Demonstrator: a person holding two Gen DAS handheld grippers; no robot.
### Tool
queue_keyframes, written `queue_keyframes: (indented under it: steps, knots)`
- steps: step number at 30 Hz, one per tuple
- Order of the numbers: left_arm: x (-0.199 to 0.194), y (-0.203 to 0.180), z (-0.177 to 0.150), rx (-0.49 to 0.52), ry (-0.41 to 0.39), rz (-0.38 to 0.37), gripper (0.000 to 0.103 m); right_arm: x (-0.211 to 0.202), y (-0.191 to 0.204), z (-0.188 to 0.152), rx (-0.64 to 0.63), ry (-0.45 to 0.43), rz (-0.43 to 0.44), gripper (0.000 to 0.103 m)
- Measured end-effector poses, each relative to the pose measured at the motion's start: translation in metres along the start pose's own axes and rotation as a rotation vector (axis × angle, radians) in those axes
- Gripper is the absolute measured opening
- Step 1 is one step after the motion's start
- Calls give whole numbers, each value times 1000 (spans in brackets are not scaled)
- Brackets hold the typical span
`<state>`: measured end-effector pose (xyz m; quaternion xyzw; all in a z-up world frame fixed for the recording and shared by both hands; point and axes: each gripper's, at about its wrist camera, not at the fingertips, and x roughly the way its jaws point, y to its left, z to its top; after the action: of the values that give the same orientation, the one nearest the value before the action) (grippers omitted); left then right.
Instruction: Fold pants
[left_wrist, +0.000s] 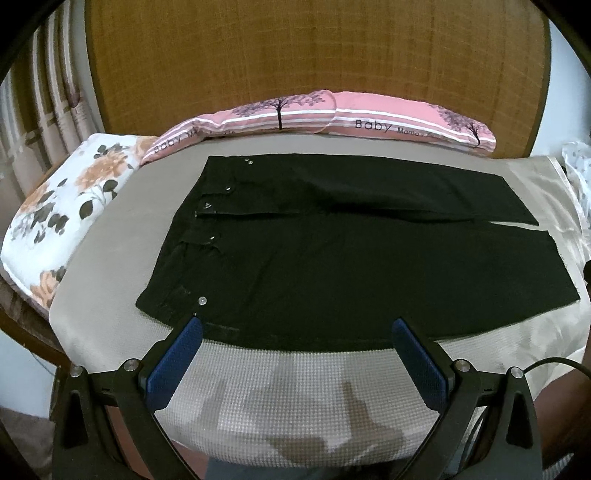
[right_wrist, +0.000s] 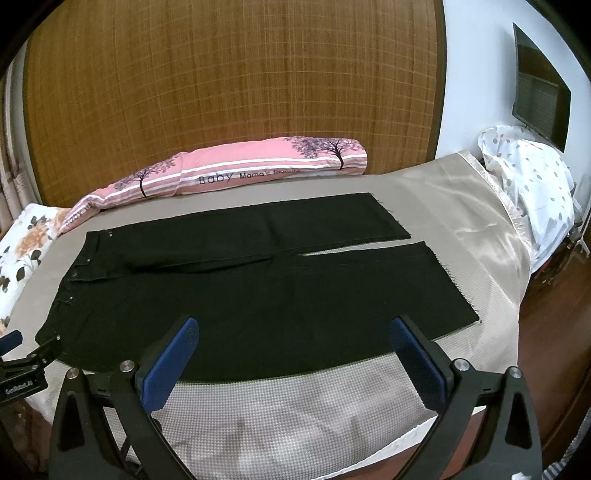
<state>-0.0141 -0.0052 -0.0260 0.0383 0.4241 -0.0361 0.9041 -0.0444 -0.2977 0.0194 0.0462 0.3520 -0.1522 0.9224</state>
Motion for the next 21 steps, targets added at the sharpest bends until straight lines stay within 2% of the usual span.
queue_keyframes:
  steps: [8, 21]
  knots:
    - [-2, 6, -1, -30, -1, 11, 102, 0, 2, -4, 8, 0, 2, 103]
    - [-4, 5, -2, -25, 1, 14, 102, -3, 0, -4, 12, -4, -3, 103]
